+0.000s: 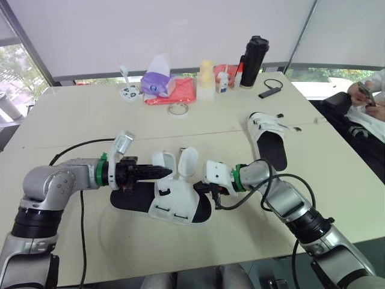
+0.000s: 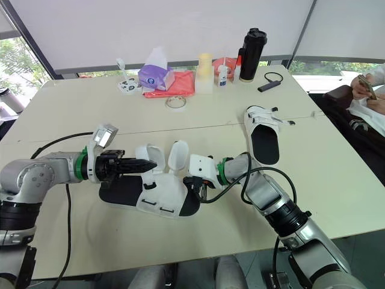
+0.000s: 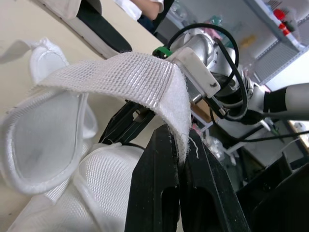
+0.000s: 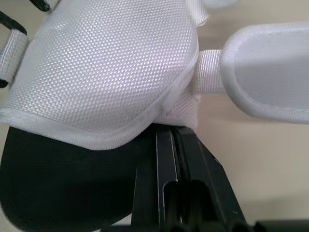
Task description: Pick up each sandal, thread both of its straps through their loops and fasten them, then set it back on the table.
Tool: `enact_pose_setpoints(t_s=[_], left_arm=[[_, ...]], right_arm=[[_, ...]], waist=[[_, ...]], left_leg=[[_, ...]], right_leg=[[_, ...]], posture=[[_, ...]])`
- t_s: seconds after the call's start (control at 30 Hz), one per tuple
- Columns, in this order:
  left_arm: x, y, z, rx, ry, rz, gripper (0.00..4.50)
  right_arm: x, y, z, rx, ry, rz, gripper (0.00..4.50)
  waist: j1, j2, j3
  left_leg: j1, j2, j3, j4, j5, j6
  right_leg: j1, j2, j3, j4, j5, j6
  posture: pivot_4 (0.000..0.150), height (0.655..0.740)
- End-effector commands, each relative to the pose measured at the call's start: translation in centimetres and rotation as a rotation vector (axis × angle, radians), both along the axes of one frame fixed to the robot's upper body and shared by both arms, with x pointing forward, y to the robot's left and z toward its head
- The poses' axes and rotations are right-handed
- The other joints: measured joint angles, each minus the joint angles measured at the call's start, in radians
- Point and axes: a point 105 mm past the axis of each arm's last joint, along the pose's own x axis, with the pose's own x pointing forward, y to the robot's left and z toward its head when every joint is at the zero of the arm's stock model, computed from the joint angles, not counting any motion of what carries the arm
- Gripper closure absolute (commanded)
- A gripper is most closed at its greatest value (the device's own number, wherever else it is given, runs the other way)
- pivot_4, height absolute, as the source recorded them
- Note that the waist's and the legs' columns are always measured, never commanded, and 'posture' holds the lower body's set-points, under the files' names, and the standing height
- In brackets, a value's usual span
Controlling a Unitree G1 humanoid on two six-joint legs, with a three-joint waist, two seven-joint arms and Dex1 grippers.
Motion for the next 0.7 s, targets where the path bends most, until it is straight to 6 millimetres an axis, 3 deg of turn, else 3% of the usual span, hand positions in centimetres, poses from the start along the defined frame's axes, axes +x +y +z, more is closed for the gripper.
enact_pose_setpoints(t_s=[0.03, 0.37, 0.7], left_arm=[[-0.1, 0.0, 0.4, 0.007, -0.034, -0.031, 4.47], [1.0, -0.1, -0.4, 0.029, -0.038, -0.054, 4.47], [0.9, -0.8, -0.7, 0.028, -0.028, -0.109, 4.47]], right_arm=[[-1.7, 0.2, 0.5, 0.015, 0.037, 0.051, 4.50], [-4.2, -0.5, -0.5, -0.011, 0.120, 0.041, 4.50], [-4.4, -0.9, -1.9, -0.060, 0.141, 0.031, 4.50]], waist=[[0.003, 0.000, 0.000], [0.003, 0.000, 0.000], [0.001, 0.000, 0.000]], left_leg=[[0.000, 0.000, 0.000, 0.000, 0.000, 0.000], [0.000, 0.000, 0.000, 0.000, 0.000, 0.000], [0.000, 0.000, 0.000, 0.000, 0.000, 0.000]], right_leg=[[0.000, 0.000, 0.000, 0.000, 0.000, 0.000], [0.000, 0.000, 0.000, 0.000, 0.000, 0.000], [0.000, 0.000, 0.000, 0.000, 0.000, 0.000]], posture=[[0.150, 0.7400], [0.150, 0.7400], [0.150, 0.7400]])
